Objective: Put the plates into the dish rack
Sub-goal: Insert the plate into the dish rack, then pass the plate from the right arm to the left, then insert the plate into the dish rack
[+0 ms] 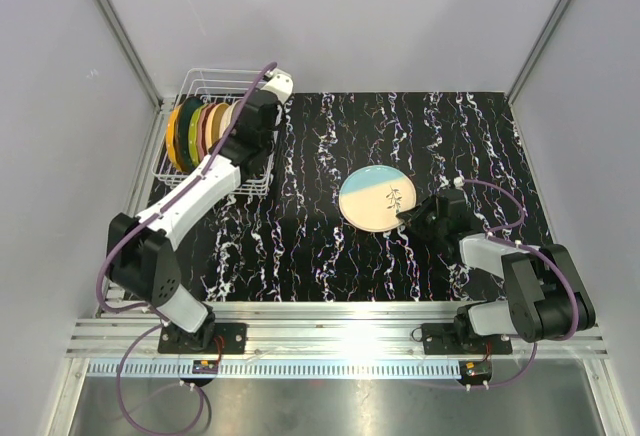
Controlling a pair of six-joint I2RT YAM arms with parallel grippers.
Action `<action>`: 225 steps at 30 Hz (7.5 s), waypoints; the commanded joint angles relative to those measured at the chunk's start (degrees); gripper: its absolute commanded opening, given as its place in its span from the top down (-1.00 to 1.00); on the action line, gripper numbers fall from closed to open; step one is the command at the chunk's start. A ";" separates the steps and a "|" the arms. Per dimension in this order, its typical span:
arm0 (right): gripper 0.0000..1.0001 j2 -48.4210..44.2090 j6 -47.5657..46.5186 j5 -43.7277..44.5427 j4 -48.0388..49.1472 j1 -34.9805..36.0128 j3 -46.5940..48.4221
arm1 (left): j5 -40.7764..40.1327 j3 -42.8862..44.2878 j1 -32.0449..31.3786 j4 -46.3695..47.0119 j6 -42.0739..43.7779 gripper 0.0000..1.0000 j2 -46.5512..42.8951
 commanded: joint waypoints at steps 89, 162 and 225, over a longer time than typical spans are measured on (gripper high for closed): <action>1.00 -31.78 34.85 2.01 -5.43 9.78 -4.44 | 41.30 -51.17 -20.15 32.46 -88.68 -0.98 -22.77; 0.65 -24.32 32.23 -0.36 -4.90 20.77 8.65 | 32.08 -24.29 -16.55 21.70 -68.24 1.00 -15.28; -0.35 -15.27 17.37 -4.57 -8.43 20.42 11.56 | -5.63 21.25 -8.99 -9.11 -1.41 1.00 3.87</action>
